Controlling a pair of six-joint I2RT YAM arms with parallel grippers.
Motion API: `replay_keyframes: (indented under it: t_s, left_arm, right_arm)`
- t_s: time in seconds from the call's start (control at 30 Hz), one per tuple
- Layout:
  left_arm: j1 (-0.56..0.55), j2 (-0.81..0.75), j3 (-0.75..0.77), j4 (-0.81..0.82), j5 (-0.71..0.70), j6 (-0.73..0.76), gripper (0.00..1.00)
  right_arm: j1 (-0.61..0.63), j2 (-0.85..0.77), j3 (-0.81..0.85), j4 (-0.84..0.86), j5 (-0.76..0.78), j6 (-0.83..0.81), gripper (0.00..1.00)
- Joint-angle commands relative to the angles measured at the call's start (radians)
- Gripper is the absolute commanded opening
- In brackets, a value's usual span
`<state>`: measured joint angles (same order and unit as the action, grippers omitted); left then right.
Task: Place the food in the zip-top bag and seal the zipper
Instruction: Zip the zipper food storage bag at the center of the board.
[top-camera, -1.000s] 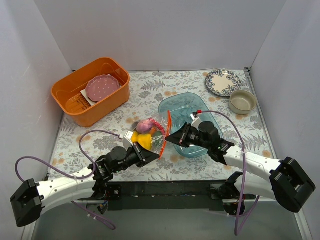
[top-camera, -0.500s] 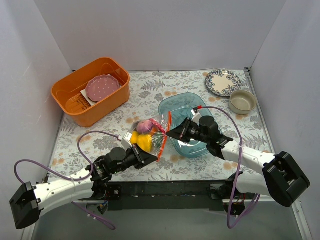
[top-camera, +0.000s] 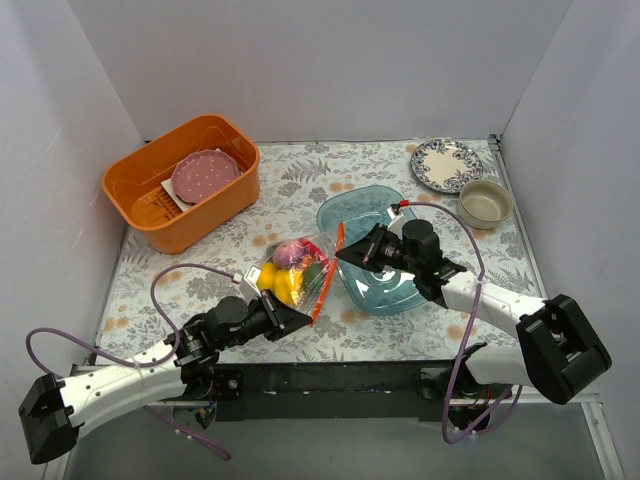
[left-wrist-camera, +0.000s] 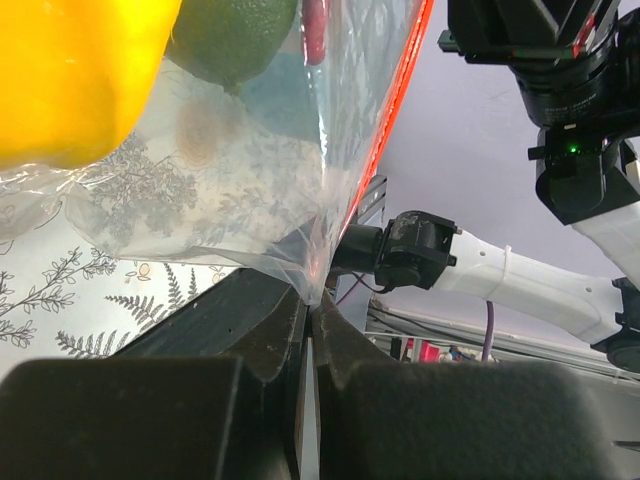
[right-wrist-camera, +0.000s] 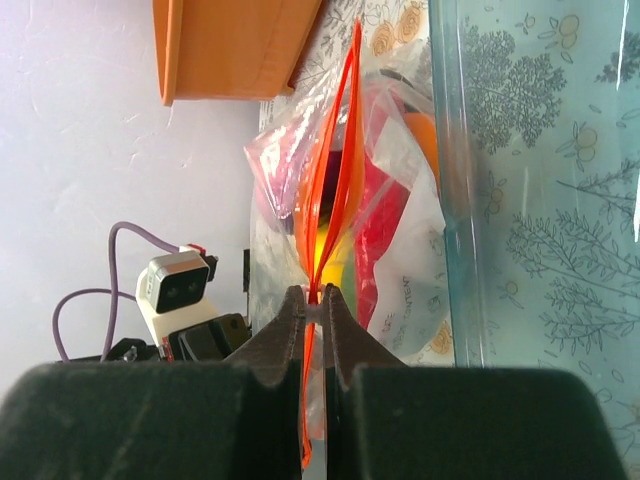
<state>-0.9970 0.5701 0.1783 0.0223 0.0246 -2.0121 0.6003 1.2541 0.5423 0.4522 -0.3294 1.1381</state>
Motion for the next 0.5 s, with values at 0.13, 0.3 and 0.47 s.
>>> replay_keyframes:
  t_s: [0.13,0.3,0.47]
  left_arm:
    - [-0.009,-0.047,0.013,-0.116,0.044,-0.151,0.0]
    - [-0.009,-0.061,0.012,-0.133,0.041,-0.154,0.0]
    - [-0.009,-0.075,0.004,-0.137,0.041,-0.162,0.0]
  right_arm:
    - [-0.06,0.054,0.108,0.106,0.015,-0.044,0.07]
    - [-0.079,0.088,0.134,0.121,-0.005,-0.044,0.07]
    - [-0.1,0.102,0.154,0.118,-0.013,-0.052,0.07]
